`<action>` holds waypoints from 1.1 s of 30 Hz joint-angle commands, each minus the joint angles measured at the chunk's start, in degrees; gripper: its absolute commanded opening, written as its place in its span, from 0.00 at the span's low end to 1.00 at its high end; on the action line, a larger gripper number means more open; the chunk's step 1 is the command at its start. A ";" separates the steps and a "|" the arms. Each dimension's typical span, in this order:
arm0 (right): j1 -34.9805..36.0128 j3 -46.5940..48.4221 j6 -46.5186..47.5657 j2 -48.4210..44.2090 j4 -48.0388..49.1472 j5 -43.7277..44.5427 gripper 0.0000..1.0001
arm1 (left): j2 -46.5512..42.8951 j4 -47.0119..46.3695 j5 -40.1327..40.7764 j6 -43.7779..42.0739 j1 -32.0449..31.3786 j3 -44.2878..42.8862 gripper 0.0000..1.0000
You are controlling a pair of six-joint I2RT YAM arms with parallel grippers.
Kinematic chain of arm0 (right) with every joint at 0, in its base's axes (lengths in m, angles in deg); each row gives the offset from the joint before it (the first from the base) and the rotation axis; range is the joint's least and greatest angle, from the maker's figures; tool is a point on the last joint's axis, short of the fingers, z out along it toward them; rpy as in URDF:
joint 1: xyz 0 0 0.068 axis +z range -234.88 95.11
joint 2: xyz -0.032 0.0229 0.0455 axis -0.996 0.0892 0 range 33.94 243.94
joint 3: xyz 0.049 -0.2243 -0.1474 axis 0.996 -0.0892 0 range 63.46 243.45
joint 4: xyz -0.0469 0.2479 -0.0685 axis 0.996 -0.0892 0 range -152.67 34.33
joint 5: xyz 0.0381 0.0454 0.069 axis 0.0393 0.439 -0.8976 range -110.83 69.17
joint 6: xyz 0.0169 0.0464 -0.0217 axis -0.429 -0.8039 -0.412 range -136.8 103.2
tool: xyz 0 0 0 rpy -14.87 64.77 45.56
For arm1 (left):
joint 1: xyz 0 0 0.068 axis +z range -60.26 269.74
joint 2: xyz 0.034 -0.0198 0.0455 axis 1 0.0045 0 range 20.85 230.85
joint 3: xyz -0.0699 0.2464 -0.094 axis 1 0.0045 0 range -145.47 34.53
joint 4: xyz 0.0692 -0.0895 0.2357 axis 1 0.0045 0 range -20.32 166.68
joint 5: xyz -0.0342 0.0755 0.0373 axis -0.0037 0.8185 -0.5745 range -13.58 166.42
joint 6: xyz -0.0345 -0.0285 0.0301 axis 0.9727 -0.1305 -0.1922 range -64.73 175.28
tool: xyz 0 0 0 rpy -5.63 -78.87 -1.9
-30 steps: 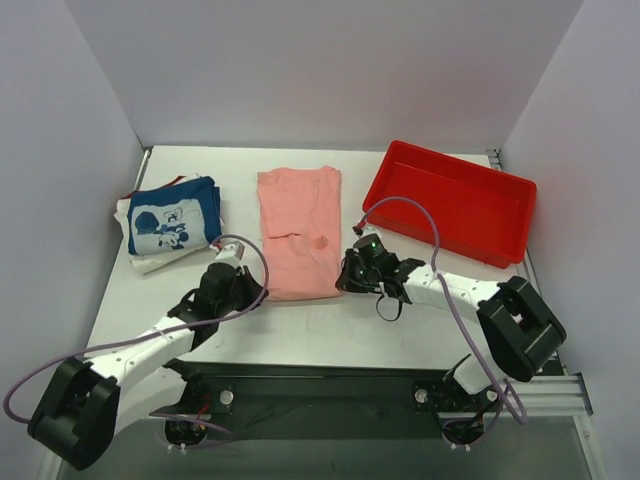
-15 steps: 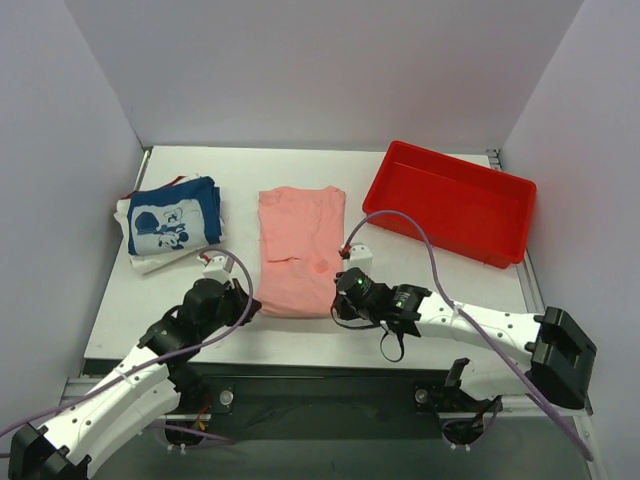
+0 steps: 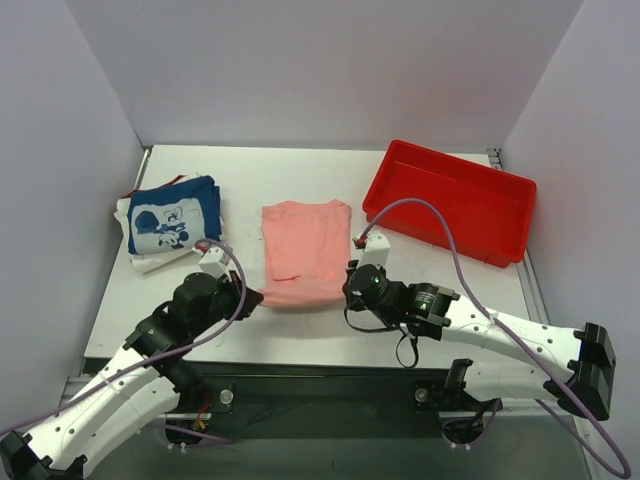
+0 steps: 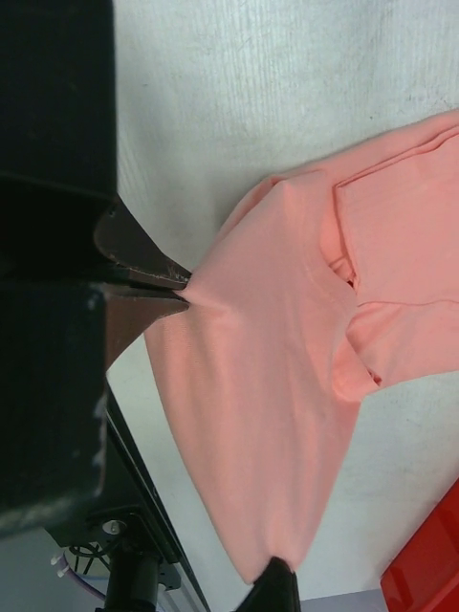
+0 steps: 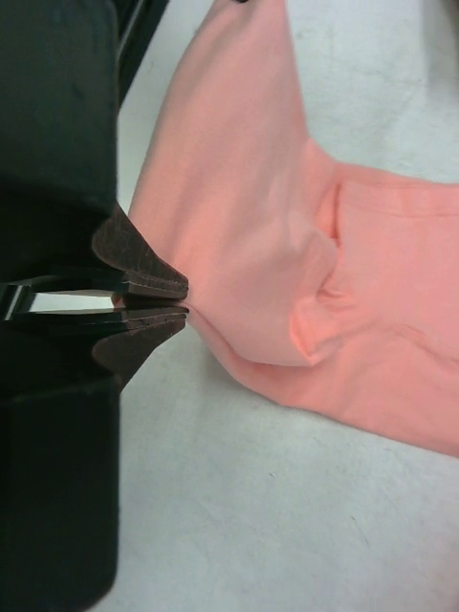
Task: Fold and stack the t-shirts
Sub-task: Fold the long partially folded tshirt into a neat square
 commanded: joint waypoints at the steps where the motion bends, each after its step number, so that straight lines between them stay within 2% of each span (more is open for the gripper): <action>1: -4.79 4.19 3.86 0.63 -1.89 2.21 0.00 | 3.60 -5.55 0.85 -2.56 0.05 -3.85 0.00; 8: -13.06 9.02 8.08 4.93 0.66 -3.68 0.00 | 15.89 -12.94 -0.12 -5.03 1.27 -8.77 0.00; 13: -18.25 13.76 10.19 9.33 1.10 -7.89 0.00 | 21.78 -18.83 -4.25 -5.38 6.63 -10.44 0.00; 18: -23.61 17.90 11.95 15.12 1.89 -11.50 0.00 | 26.89 -22.79 -12.06 -5.73 12.79 -12.11 0.00; 33: -32.59 35.03 14.68 34.28 2.16 -20.03 0.00 | 48.59 -32.37 -20.77 -6.17 23.86 -21.59 0.00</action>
